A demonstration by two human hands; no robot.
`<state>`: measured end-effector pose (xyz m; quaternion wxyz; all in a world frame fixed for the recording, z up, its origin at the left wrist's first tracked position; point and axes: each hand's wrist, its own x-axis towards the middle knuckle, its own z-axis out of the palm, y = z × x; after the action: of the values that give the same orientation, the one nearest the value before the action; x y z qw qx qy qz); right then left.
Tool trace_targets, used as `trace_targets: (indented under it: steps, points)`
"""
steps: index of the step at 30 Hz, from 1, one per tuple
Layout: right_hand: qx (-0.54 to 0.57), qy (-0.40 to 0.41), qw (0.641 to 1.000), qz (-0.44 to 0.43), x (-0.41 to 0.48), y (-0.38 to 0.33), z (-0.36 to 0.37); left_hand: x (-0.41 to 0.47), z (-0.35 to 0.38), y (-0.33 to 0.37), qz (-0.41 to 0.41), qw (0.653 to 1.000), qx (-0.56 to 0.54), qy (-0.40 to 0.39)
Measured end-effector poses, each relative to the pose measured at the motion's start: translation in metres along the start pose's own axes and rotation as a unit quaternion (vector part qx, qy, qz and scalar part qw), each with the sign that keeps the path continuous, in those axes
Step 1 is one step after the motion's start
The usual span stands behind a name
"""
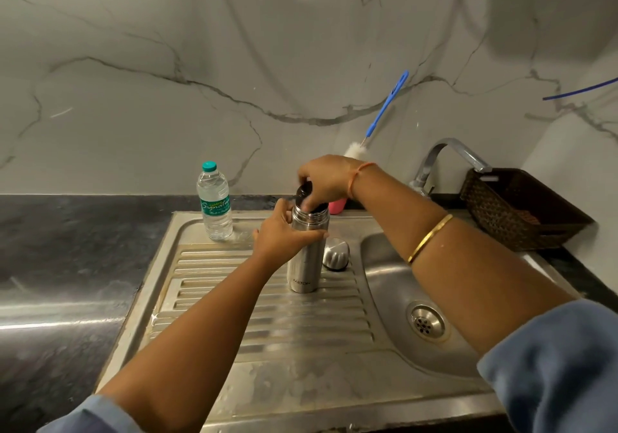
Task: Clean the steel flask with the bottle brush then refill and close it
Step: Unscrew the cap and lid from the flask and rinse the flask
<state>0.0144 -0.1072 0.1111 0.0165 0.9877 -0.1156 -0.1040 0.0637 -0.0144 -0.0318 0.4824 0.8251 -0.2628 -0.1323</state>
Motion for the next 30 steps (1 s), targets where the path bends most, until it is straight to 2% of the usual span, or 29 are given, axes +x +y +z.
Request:
trace_targets:
  steps: [2, 4, 7, 9, 13, 15, 19, 21, 26, 30]
  points:
    - [0.092, -0.062, 0.993, -0.030, -0.008, 0.002, -0.010, -0.001, -0.002, 0.001, -0.002, 1.000, -0.003, -0.005]
    - [0.125, -0.038, 0.991, -0.020, -0.011, -0.001, -0.009, -0.001, -0.001, 0.001, -0.001, 1.000, -0.009, -0.006]
    - [0.026, 0.056, 0.994, 0.085, -0.008, -0.010, 0.009, -0.002, -0.001, 0.004, -0.006, 1.000, -0.018, -0.013]
    - [-0.035, 0.062, 0.994, 0.086, -0.002, -0.011, 0.017, -0.002, -0.002, 0.005, -0.009, 1.000, -0.009, -0.012]
    - [0.089, -0.038, 0.995, -0.009, -0.003, -0.003, 0.006, -0.002, -0.002, 0.006, -0.007, 1.000, -0.001, -0.012]
    - [0.115, -0.012, 0.993, 0.008, -0.005, 0.000, 0.005, -0.002, 0.000, 0.006, -0.003, 1.000, -0.005, -0.006]
    - [-0.005, 0.071, 0.992, 0.106, 0.000, -0.002, 0.019, -0.003, 0.001, 0.007, 0.003, 1.000, -0.008, 0.005]
    - [-0.017, 0.077, 0.992, 0.101, 0.004, -0.002, 0.024, -0.003, 0.001, 0.007, 0.013, 1.000, 0.001, 0.007]
    - [0.139, 0.055, 0.988, 0.026, -0.002, 0.008, 0.018, -0.005, 0.000, 0.008, 0.024, 1.000, 0.005, 0.010]
    - [0.329, 0.085, 0.941, 0.003, -0.012, 0.026, 0.015, -0.005, -0.002, 0.008, 0.030, 1.000, -0.009, 0.004]
